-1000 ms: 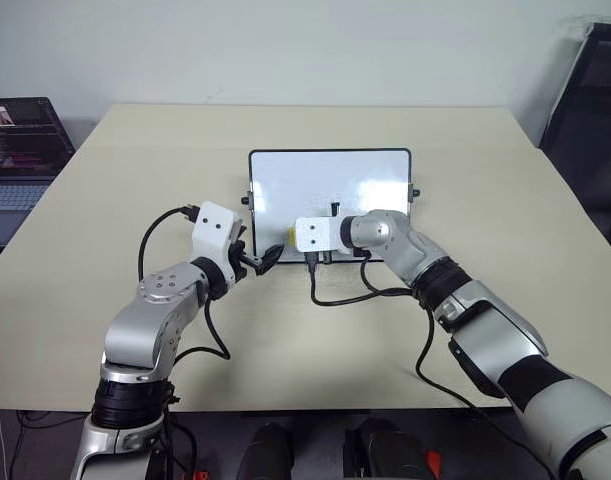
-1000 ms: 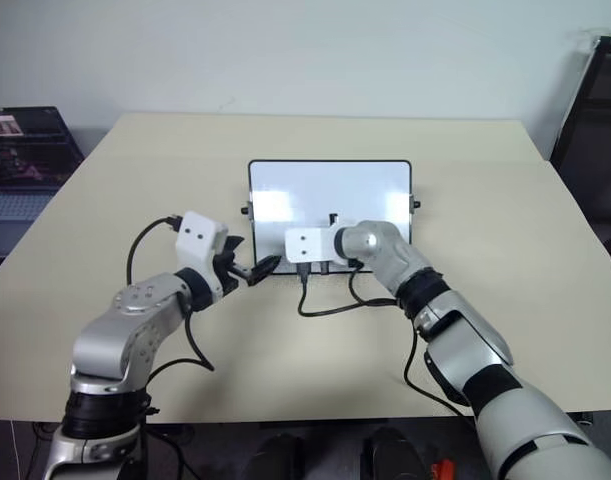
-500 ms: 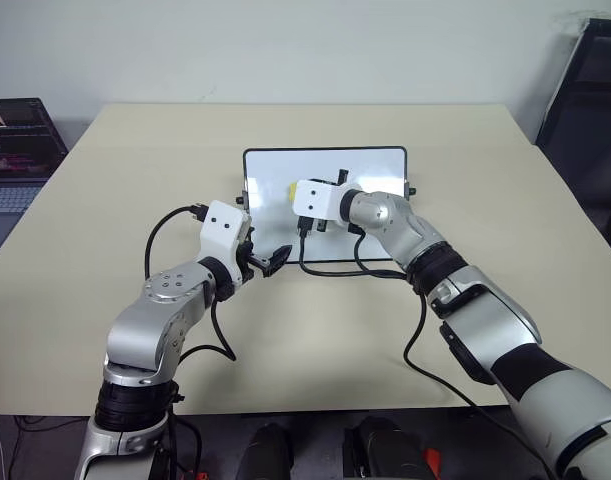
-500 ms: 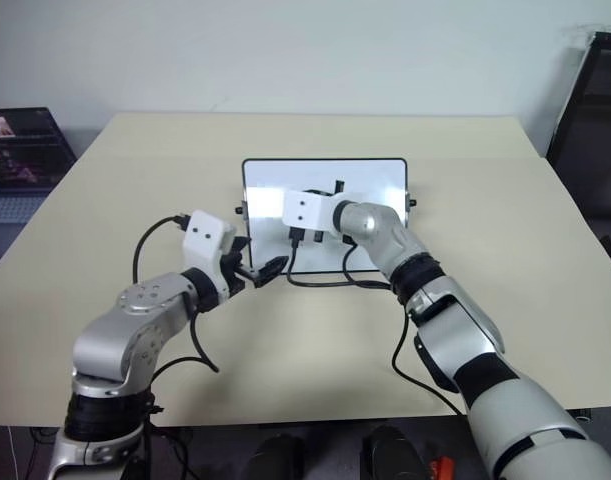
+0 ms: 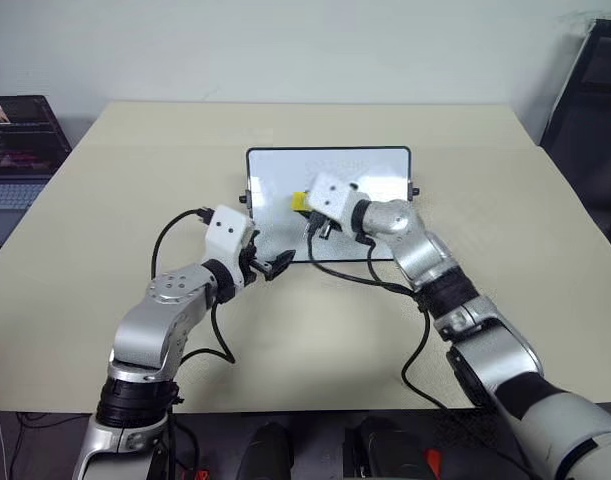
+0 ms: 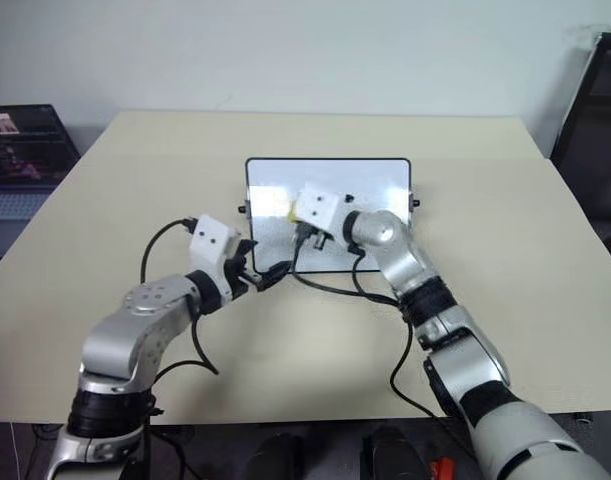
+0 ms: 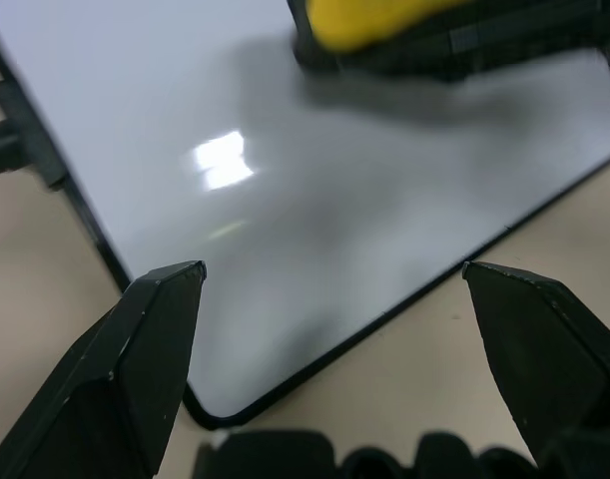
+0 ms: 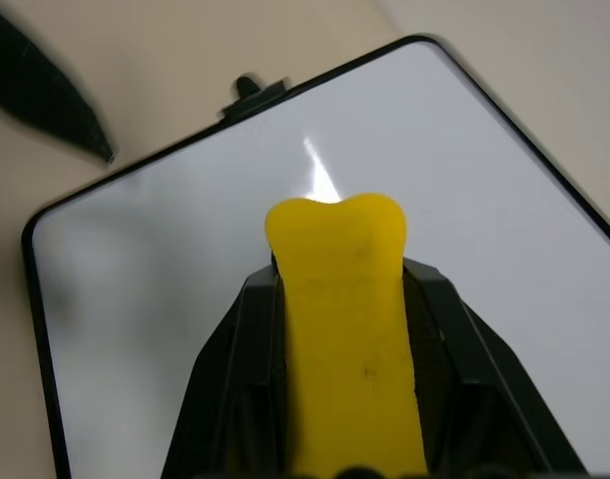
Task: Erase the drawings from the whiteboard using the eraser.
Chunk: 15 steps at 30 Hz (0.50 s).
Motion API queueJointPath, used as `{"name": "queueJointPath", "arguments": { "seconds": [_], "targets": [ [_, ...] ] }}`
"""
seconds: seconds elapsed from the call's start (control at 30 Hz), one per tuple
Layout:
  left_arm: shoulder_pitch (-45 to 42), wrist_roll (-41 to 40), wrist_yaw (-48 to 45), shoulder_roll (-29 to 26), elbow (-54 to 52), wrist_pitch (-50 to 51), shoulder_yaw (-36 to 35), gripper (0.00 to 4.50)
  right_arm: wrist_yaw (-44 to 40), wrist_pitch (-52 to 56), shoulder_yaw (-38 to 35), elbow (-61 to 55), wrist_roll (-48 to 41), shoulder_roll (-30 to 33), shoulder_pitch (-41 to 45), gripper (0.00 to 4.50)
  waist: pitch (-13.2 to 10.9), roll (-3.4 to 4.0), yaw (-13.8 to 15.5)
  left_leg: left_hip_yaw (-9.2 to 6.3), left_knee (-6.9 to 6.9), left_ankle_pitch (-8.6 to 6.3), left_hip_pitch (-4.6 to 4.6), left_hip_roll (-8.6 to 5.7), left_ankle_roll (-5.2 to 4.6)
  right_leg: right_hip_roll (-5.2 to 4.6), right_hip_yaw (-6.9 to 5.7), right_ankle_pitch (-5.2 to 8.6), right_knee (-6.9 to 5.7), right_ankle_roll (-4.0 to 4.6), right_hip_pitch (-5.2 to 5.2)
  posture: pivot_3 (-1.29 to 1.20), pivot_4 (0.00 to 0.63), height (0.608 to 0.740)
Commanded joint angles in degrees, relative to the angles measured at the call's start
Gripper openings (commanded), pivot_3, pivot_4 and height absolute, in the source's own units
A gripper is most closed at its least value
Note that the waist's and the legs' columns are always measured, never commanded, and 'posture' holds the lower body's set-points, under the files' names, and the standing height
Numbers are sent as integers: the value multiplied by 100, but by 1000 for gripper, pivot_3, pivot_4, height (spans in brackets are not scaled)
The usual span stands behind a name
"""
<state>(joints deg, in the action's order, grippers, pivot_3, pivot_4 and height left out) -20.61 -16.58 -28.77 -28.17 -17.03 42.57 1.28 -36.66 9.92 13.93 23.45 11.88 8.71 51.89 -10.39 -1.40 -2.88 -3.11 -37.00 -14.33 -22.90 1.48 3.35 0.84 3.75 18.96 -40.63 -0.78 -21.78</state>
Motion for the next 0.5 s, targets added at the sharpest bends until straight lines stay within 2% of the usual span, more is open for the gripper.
{"name": "queueJointPath", "arguments": {
  "seconds": [0.03,0.3,0.5],
  "targets": [
    [-106,94,-455,-84,-132,-523,436,4500,156,1097,-665,-1690,-450,209,-681,1175,0,0,59,-4,1,0,-2,0,0,0,-3,0,6,0,1,0,150,740],
    [-637,212,-1269,-92,113,-1066,1141,4500,976,3391,-1754,-4576,-751,403,-2578,1175,0,1,109,-1,3,-1,-7,-3,-2,2,0,0,19,0,2,0,150,740],
    [-1115,235,-2065,-96,554,-1269,1567,4500,1616,4131,-2103,-5467,-764,167,-3661,1175,0,1,51,9,5,-1,0,-1,-2,11,12,1,18,-1,2,0,150,740]
  ]
}}
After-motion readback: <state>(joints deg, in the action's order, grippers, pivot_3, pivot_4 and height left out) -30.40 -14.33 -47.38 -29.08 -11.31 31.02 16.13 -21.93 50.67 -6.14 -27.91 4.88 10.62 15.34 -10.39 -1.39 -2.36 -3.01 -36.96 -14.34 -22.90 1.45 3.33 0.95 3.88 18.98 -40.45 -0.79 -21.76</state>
